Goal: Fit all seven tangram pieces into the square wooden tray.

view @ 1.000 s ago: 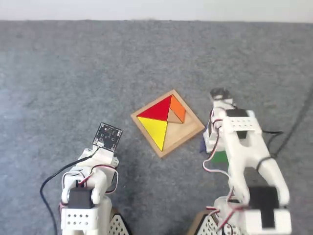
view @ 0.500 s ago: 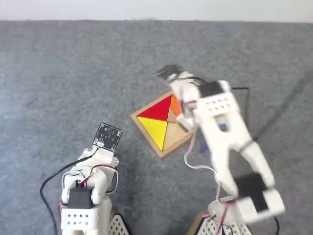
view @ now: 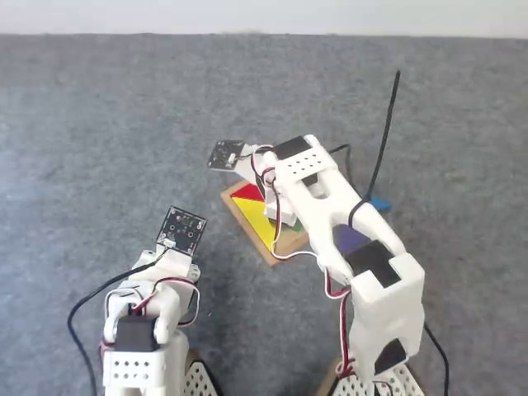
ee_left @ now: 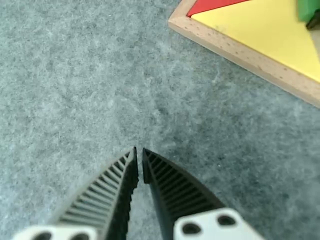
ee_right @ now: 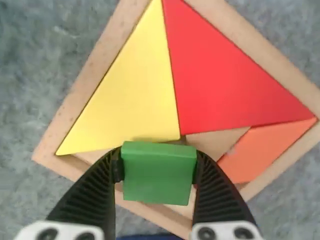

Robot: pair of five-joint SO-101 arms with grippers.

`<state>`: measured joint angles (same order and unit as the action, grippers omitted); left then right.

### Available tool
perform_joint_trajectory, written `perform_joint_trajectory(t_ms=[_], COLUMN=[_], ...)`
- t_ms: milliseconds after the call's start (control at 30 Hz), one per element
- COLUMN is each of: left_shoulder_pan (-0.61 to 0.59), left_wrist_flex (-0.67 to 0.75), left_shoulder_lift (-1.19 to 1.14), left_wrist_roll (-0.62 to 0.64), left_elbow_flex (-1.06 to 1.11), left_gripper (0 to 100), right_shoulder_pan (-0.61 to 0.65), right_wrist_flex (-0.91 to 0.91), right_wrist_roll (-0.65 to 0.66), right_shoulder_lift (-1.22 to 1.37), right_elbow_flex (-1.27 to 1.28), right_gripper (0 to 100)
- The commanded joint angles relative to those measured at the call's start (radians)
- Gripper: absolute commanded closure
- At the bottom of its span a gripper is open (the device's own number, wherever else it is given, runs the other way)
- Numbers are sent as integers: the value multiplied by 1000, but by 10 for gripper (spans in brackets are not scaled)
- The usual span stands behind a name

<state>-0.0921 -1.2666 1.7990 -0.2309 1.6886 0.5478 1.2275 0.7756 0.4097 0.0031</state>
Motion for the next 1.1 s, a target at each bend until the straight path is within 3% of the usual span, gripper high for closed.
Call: perform_joint_trajectory(t_ms=[0,167,367,633,1067], left_shoulder_pan=[-5,-5,-5,-5,-5], left_wrist_flex=[-3,-3,-3,-3,-3], left_shoulder_lift=[23,23,23,23,23], left_wrist_roll=[-11,-11,-11,-11,-11], left_elbow_flex=[-7,-7,-7,-7,-7], left_gripper=[984,984,984,984,984], right_shoulder_pan=[4,8,10,21,5], right_wrist_flex=[-28,-18,31,122,202], right_wrist_roll=[95,206,218,216,213], right_shoulder_lift=[8,8,18,15,-21], right_elbow_flex=[-52,-52,-51,-51,-141], right_gripper=[969,969,959,770,768])
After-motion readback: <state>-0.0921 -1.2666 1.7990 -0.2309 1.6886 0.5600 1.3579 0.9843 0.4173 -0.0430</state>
